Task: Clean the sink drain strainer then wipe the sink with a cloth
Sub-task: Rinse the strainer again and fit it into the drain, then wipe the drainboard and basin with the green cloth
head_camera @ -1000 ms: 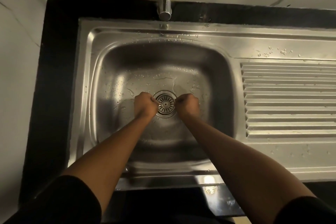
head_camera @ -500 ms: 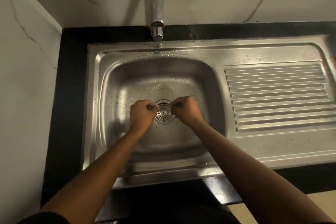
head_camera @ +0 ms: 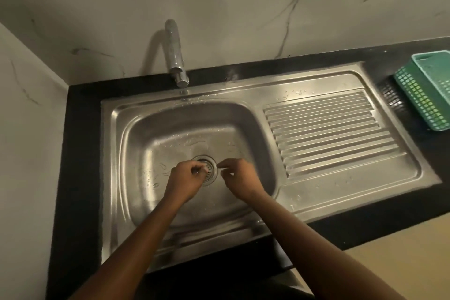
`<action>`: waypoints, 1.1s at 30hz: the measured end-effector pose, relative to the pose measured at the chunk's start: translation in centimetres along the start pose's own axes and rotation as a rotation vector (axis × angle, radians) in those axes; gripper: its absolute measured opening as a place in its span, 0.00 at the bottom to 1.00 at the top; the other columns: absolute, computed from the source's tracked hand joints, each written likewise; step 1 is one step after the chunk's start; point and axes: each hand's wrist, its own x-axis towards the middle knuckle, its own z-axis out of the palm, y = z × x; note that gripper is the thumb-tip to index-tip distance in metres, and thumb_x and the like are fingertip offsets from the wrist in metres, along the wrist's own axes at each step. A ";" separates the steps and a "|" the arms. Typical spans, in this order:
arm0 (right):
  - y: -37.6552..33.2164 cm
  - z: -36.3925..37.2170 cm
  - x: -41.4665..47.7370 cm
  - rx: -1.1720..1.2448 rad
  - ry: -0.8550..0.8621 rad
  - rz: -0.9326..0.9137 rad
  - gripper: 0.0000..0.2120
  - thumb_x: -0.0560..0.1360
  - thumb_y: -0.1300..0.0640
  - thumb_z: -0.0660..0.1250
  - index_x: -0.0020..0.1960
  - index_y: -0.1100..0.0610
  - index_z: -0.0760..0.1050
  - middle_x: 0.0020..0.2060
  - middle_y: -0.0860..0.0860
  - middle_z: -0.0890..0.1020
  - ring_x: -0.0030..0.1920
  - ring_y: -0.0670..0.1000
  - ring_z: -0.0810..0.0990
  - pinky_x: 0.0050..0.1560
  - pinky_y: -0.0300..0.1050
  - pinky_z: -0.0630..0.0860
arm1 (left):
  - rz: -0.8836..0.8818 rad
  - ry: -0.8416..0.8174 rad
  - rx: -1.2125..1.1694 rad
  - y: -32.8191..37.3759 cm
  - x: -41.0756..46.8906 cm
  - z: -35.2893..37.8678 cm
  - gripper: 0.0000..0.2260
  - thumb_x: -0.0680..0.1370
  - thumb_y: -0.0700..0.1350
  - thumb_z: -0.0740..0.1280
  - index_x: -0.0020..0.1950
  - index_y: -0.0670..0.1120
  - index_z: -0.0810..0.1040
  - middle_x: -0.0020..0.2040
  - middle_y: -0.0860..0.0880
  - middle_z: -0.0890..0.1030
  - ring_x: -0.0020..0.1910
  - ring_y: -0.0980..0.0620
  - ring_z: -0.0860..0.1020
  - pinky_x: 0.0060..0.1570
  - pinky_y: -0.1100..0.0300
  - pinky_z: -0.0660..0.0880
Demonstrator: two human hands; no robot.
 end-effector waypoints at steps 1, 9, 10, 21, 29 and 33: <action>0.0 -0.7 -0.2 0.030 0.024 -0.003 0.14 0.78 0.63 0.67 0.60 0.54 0.86 0.57 0.49 0.87 0.57 0.47 0.85 0.60 0.37 0.78 | 0.005 0.001 -0.023 0.9 0.0 0.1 0.04 0.79 0.49 0.73 0.51 0.55 0.88 0.46 0.60 0.87 0.45 0.64 0.82 0.50 0.63 0.79; 4.0 -8.8 -4.2 0.362 0.201 0.028 0.09 0.74 0.63 0.70 0.49 0.53 0.87 0.43 0.48 0.88 0.43 0.46 0.86 0.53 0.50 0.85 | 0.108 -0.001 -0.109 10.4 -3.0 5.0 0.04 0.80 0.50 0.73 0.47 0.58 0.86 0.43 0.62 0.86 0.44 0.68 0.83 0.46 0.66 0.77; 4.9 -10.2 -5.0 0.394 0.214 0.029 0.09 0.73 0.64 0.71 0.48 0.54 0.87 0.41 0.48 0.88 0.43 0.47 0.87 0.52 0.54 0.85 | 0.120 0.001 -0.127 11.9 -3.5 6.0 0.04 0.80 0.50 0.73 0.47 0.56 0.87 0.43 0.61 0.87 0.44 0.67 0.84 0.47 0.63 0.79; 18.1 -27.5 -13.6 0.518 0.319 -0.032 0.06 0.76 0.66 0.72 0.49 0.58 0.85 0.42 0.56 0.87 0.45 0.56 0.87 0.51 0.58 0.84 | 0.251 -0.082 -0.181 26.7 -8.9 21.3 0.05 0.81 0.53 0.72 0.52 0.56 0.88 0.43 0.59 0.87 0.46 0.65 0.84 0.48 0.61 0.80; 24.7 -35.2 -15.1 0.607 0.410 0.072 0.06 0.76 0.66 0.72 0.50 0.58 0.86 0.42 0.56 0.88 0.45 0.54 0.88 0.52 0.53 0.86 | 0.288 -0.156 -0.168 34.5 -10.0 28.6 0.06 0.80 0.52 0.72 0.53 0.53 0.87 0.44 0.56 0.86 0.44 0.57 0.83 0.44 0.61 0.76; 26.4 -37.6 -14.6 0.599 0.461 0.094 0.06 0.76 0.64 0.73 0.51 0.56 0.86 0.42 0.54 0.88 0.45 0.52 0.88 0.51 0.49 0.86 | 0.319 -0.187 -0.166 37.2 -8.6 30.5 0.07 0.80 0.50 0.72 0.53 0.50 0.88 0.46 0.52 0.88 0.48 0.52 0.86 0.52 0.50 0.83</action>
